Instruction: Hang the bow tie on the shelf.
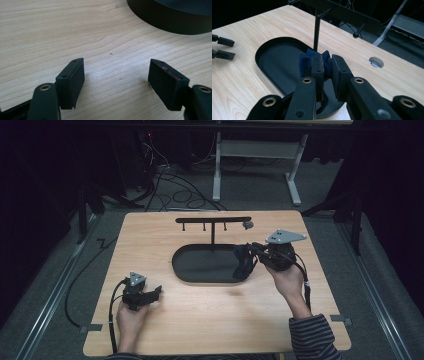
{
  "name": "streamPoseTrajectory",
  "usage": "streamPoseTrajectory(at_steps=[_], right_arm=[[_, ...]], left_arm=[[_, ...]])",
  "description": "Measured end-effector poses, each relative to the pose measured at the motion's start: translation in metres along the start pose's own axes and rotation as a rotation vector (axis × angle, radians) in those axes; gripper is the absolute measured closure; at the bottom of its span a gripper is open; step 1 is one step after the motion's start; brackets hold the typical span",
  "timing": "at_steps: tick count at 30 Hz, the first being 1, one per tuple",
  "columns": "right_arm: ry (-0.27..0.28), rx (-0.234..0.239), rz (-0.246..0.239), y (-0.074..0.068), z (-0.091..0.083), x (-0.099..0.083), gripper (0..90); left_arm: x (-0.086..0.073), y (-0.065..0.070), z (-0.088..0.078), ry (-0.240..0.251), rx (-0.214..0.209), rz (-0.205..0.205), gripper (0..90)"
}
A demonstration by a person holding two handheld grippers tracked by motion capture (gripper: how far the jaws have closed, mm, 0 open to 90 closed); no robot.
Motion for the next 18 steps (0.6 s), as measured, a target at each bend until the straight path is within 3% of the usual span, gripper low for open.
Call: streamPoseTrajectory(at_steps=[8,18], right_arm=[[-0.002,-0.013,-0.019,0.007,0.009,0.014,82.8],[0.014,-0.023,-0.003,0.016,0.011,0.028,82.8]], left_arm=[[0.0,0.0,0.0,0.0,0.001,0.001,29.9],[0.0,0.0,0.0,-0.003,0.002,0.003,29.9]])
Point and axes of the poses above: each handheld gripper's, and its own axes: z roughly forward along the jaws, x roughly out of its top, y roughly to its right, the point moved 10 cm from there along z, roughly forward along the jaws, and after that the axes turned 9 degrees about -z, right-handed, at the moved point
